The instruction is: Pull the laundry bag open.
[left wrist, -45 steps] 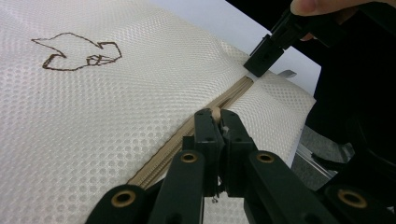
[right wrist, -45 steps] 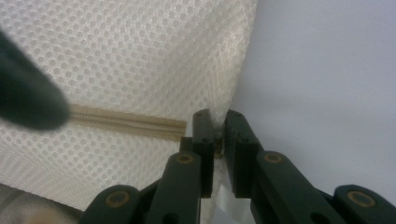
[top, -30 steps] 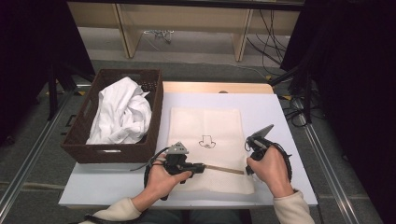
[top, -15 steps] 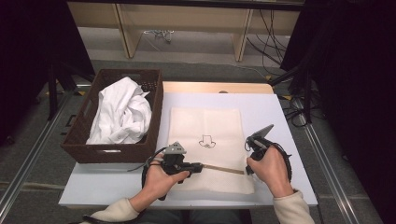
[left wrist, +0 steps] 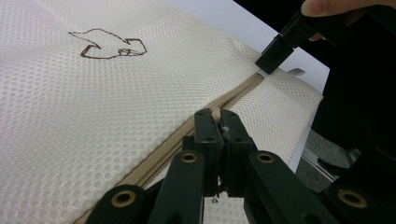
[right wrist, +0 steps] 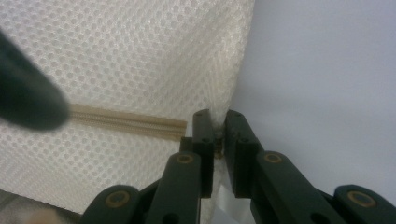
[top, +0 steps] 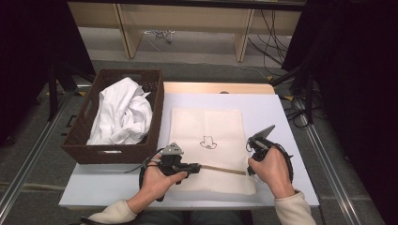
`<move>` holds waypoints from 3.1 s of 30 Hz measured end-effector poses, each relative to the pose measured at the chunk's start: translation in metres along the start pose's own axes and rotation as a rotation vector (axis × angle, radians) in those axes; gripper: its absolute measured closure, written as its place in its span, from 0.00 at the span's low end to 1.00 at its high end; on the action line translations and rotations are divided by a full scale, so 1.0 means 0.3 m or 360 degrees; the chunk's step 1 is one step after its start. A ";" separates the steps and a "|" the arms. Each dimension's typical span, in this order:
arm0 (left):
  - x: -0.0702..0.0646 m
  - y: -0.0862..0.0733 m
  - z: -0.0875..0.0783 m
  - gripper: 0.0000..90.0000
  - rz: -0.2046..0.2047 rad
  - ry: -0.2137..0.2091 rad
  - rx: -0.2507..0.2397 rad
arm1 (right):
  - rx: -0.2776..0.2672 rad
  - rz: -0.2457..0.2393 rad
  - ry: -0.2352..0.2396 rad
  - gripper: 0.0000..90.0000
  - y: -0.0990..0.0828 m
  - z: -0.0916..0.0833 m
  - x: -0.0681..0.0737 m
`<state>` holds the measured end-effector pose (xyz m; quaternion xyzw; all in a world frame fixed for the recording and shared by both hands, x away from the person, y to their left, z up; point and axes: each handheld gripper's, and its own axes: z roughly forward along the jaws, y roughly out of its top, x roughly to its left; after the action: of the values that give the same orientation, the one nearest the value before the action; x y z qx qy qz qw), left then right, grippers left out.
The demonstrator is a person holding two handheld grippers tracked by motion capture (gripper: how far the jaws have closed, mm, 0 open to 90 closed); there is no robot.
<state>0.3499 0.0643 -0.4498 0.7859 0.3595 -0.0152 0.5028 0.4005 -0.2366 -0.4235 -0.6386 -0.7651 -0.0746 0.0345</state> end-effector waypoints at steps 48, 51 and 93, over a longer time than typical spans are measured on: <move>0.039 -0.027 -0.059 0.97 -0.0035 0.0042 -0.0015 | 0.0035 0.0057 0.0004 0.94 0.000 -0.002 0.005; 0.044 -0.028 -0.066 0.97 -0.0036 0.0040 -0.0021 | 0.0068 0.0129 0.0008 0.94 0.001 -0.007 0.012; 0.080 -0.057 -0.126 0.97 -0.0082 0.0101 -0.0043 | 0.0029 0.0112 0.0008 0.94 0.001 0.009 0.012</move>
<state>0.3450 0.1118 -0.4538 0.7696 0.3956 0.0015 0.5012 0.4001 -0.2326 -0.4256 -0.6647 -0.7427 -0.0680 0.0449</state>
